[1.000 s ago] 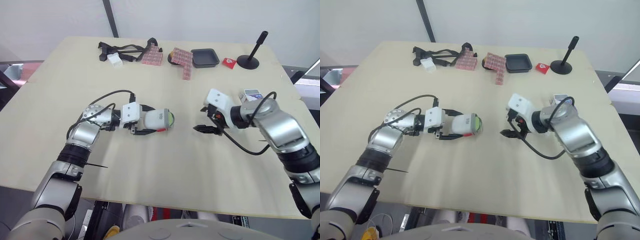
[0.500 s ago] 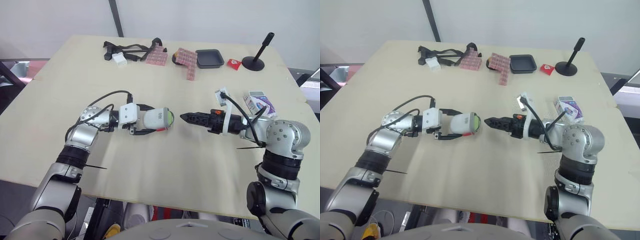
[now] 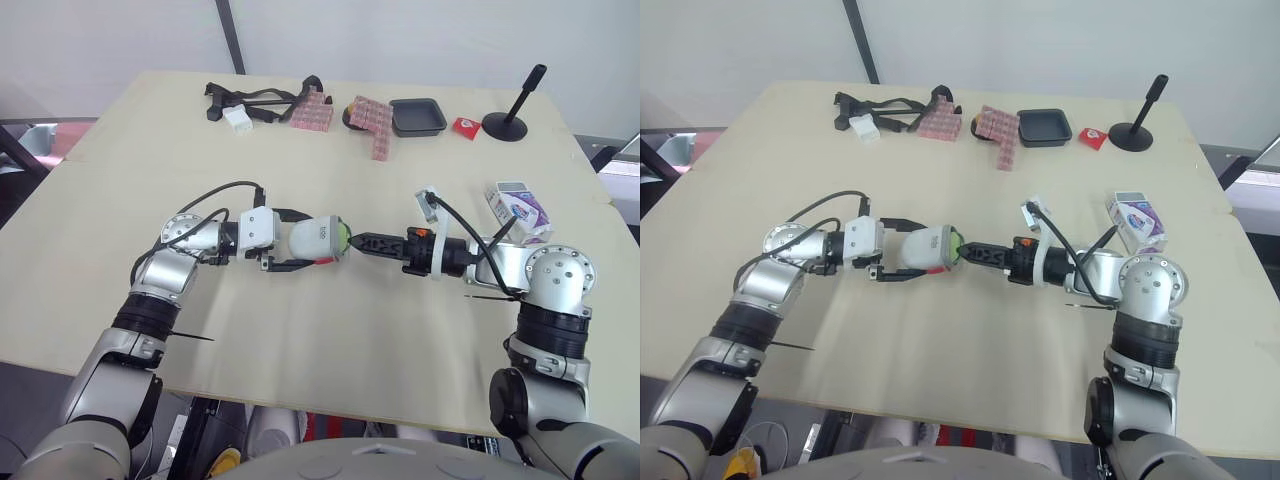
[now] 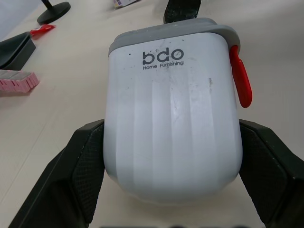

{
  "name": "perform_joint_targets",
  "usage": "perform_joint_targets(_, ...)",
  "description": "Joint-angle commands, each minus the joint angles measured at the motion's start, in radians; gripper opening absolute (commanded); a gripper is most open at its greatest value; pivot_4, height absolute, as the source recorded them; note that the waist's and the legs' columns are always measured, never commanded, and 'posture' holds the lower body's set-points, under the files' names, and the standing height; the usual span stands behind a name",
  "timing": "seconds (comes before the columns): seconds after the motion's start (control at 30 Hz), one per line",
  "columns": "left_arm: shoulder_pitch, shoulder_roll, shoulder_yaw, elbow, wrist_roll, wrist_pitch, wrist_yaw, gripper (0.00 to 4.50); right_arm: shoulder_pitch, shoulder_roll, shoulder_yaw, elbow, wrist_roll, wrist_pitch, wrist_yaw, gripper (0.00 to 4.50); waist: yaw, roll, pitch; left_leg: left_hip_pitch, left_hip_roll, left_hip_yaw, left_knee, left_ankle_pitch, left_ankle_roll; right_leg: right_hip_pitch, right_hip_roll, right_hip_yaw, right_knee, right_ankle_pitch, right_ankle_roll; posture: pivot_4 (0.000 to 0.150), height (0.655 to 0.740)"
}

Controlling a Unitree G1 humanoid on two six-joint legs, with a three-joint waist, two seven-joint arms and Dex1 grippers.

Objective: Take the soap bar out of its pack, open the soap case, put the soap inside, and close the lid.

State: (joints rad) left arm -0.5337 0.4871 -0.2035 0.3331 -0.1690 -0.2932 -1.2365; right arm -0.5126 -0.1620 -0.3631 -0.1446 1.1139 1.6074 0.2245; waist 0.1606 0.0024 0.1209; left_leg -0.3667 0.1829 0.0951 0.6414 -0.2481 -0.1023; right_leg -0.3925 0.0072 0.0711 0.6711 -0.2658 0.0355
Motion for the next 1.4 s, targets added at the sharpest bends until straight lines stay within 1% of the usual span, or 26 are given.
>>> perform_joint_targets(0.03, 0.009, 0.006, 0.020, -0.049, -0.036, -0.001, -0.009, 3.46, 0.003, 0.000, 0.001, 0.002, 0.090, 0.007, -0.030, 4.48, 0.000, 0.000, 0.000, 0.000, 0.000, 0.000, 0.000, 0.000, 0.000, 0.000, 0.000, 0.000, 0.000, 0.000, 0.000, 0.150, 0.7400)
perform_joint_targets(0.2, 0.007, -0.005, 0.010, -0.046, -0.030, -0.005, -0.007, 3.46, 0.002, 0.004, 0.029, 0.010, 0.159, 0.007, -0.074, 4.48, 0.000, 0.000, 0.000, 0.000, 0.000, 0.000, 0.000, 0.000, 0.000, 0.000, 0.000, 0.000, -0.001, 0.000, 0.000, 0.150, 0.7400)
perform_joint_targets(0.43, -0.001, -0.030, -0.006, -0.055, -0.028, -0.006, -0.012, 3.46, 0.007, 0.017, 0.075, 0.023, 0.203, 0.007, -0.117, 4.48, -0.002, 0.000, 0.000, 0.000, 0.000, 0.000, 0.000, 0.000, 0.000, 0.000, -0.001, -0.001, -0.001, 0.000, 0.000, 0.150, 0.7400)
perform_joint_targets(0.8, 0.009, -0.038, -0.015, -0.090, -0.028, 0.005, -0.021, 3.46, -0.026, 0.047, 0.061, 0.100, 0.203, -0.001, -0.174, 4.48, -0.007, 0.000, 0.000, -0.001, 0.000, 0.000, -0.001, 0.000, 0.000, 0.000, -0.003, -0.001, -0.001, 0.000, 0.000, 0.150, 0.7400)
perform_joint_targets(1.23, 0.022, -0.030, -0.016, -0.105, -0.022, 0.012, -0.018, 3.46, -0.040, 0.080, 0.064, 0.118, 0.211, -0.008, -0.207, 4.48, -0.024, 0.000, 0.000, -0.001, 0.000, 0.000, -0.001, 0.000, 0.000, 0.000, -0.003, -0.001, -0.002, 0.000, 0.000, 0.150, 0.7400)
perform_joint_targets(1.33, 0.025, -0.028, -0.015, -0.107, -0.021, 0.013, -0.019, 3.46, -0.042, 0.084, 0.062, 0.116, 0.211, -0.011, -0.208, 3.71, -0.024, 0.000, 0.000, -0.001, 0.000, 0.000, -0.001, 0.000, 0.000, 0.000, -0.002, -0.001, -0.002, 0.000, 0.000, 0.150, 0.7400)
perform_joint_targets(1.4, 0.023, -0.027, -0.013, -0.102, -0.021, 0.010, -0.019, 3.46, -0.043, 0.082, 0.062, 0.112, 0.217, -0.011, -0.202, 2.97, -0.024, 0.000, 0.000, -0.001, 0.000, 0.000, -0.001, 0.000, 0.000, 0.000, -0.002, -0.001, -0.002, 0.000, 0.000, 0.150, 0.7400)
